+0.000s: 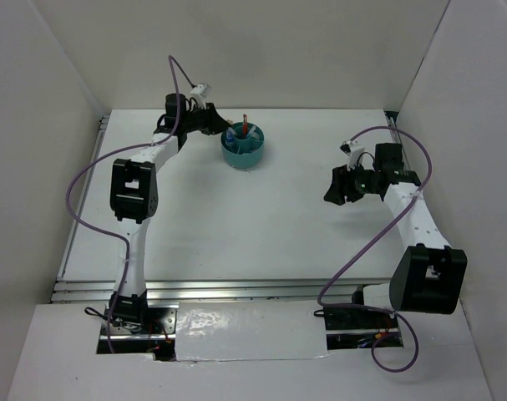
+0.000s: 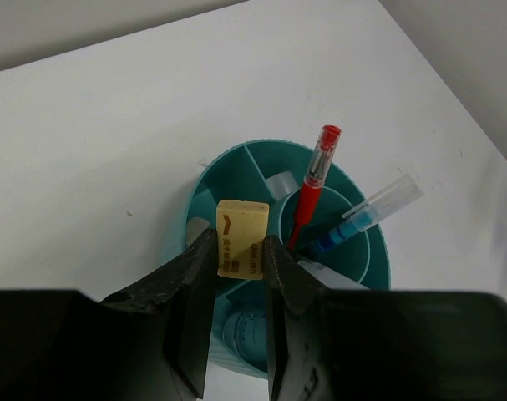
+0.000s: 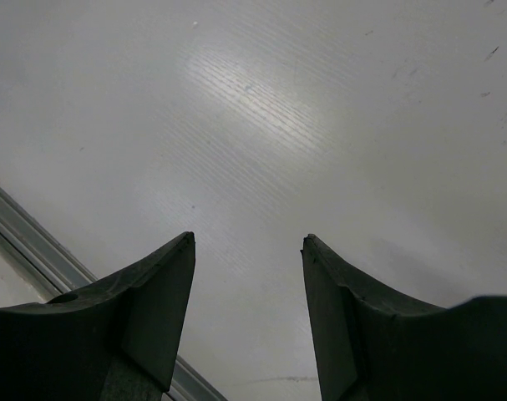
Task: Sort the stationery into containers
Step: Place the stationery in the storage box.
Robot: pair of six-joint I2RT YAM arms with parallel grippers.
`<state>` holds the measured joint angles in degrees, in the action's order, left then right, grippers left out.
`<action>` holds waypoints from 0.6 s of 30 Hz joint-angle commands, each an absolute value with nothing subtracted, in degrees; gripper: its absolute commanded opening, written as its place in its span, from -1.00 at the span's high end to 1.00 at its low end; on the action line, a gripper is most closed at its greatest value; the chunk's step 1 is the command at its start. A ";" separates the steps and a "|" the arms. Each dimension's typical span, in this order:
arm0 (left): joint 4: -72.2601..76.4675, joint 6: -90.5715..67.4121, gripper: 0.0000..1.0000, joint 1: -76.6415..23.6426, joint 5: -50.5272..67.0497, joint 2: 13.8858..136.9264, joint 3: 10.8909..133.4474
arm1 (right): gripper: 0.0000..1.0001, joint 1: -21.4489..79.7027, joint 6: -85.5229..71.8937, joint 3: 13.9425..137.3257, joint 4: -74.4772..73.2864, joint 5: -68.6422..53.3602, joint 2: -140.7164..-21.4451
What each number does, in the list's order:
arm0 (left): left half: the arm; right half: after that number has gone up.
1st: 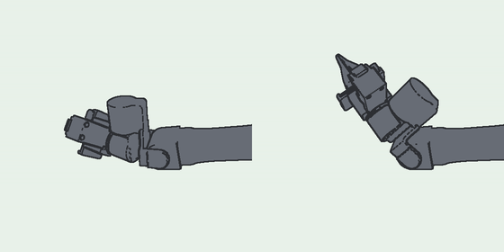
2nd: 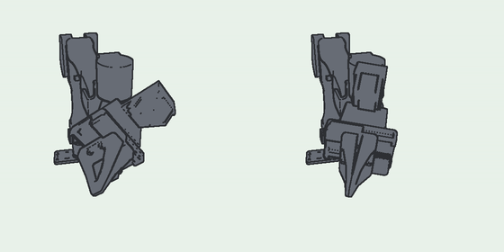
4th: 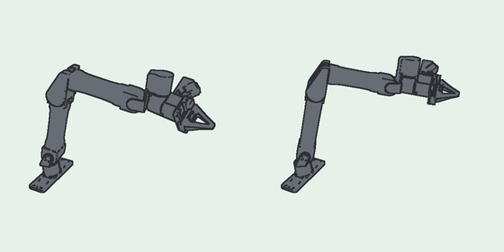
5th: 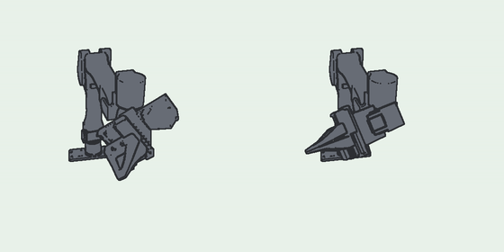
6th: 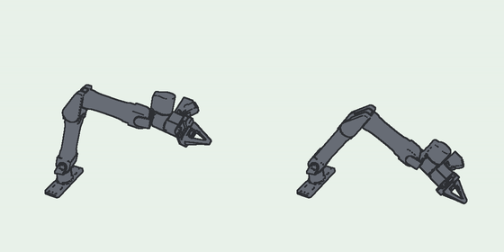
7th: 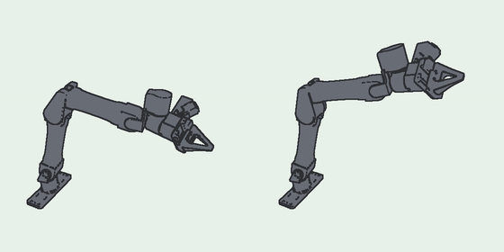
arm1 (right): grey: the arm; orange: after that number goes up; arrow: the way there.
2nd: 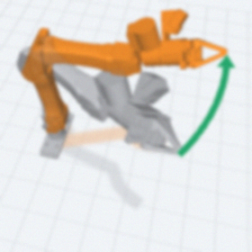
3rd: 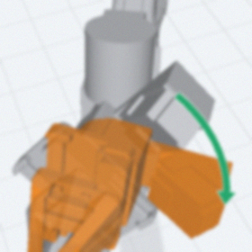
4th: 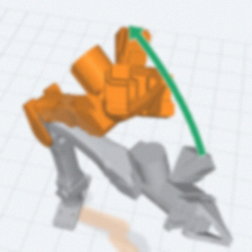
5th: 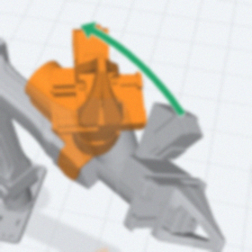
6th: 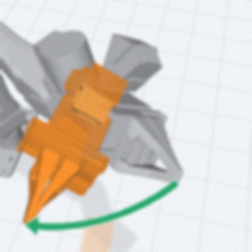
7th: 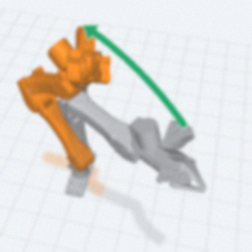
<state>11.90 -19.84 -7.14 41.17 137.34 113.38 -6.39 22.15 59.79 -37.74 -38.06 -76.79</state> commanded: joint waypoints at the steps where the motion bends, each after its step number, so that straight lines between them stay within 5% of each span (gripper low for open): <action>1: 13.10 -19.34 0.60 -7.38 41.22 138.16 116.01 | -0.23 -6.86 22.59 62.05 -37.79 -37.71 -76.73; 11: 11.25 -17.93 0.00 -7.82 39.29 138.16 116.89 | -0.23 -6.86 22.41 62.58 -37.97 -37.88 -76.90; 18: 9.94 -16.62 -0.06 -7.82 38.94 136.94 117.77 | -0.23 -6.86 22.24 62.67 -38.15 -38.14 -76.73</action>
<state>8.97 -19.03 -7.62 38.79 137.78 114.91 -6.39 22.15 60.01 -37.76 -38.06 -76.86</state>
